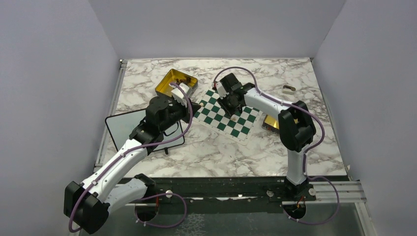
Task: Set up the chess pieces on the board
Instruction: Pick up the chess piece from the chessboard.
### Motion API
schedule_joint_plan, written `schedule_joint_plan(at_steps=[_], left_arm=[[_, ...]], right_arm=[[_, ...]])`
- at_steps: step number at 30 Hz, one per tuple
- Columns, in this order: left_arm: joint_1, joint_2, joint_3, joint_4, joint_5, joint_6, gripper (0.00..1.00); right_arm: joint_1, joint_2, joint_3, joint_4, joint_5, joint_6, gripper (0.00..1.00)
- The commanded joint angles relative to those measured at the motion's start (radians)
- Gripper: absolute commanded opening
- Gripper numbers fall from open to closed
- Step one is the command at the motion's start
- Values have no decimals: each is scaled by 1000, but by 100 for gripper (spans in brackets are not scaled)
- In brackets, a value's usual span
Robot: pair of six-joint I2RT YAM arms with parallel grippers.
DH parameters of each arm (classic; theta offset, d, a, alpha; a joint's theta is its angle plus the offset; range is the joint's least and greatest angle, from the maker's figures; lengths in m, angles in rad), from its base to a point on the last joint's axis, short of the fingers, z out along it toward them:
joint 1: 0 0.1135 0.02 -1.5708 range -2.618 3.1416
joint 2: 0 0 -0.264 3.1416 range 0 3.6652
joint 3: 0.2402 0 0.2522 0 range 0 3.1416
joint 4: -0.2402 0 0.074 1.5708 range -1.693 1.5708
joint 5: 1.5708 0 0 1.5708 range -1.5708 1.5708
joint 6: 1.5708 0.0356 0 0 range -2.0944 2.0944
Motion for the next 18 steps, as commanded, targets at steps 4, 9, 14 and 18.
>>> schedule_joint_plan(at_steps=[4,9,14,18], left_arm=[[-6,-32,-2,17,-31,17,0],[-6,-30,-4,17,-29,15,0],[-6,-33,-4,18,-28,12,0],[-6,-31,-4,20,-26,10,0]], right_arm=[[25,54,72,-37,92,-178,38],[26,78,91,-75,48,-223,39],[26,80,90,-85,39,-248,39],[26,87,86,-90,39,-263,39]])
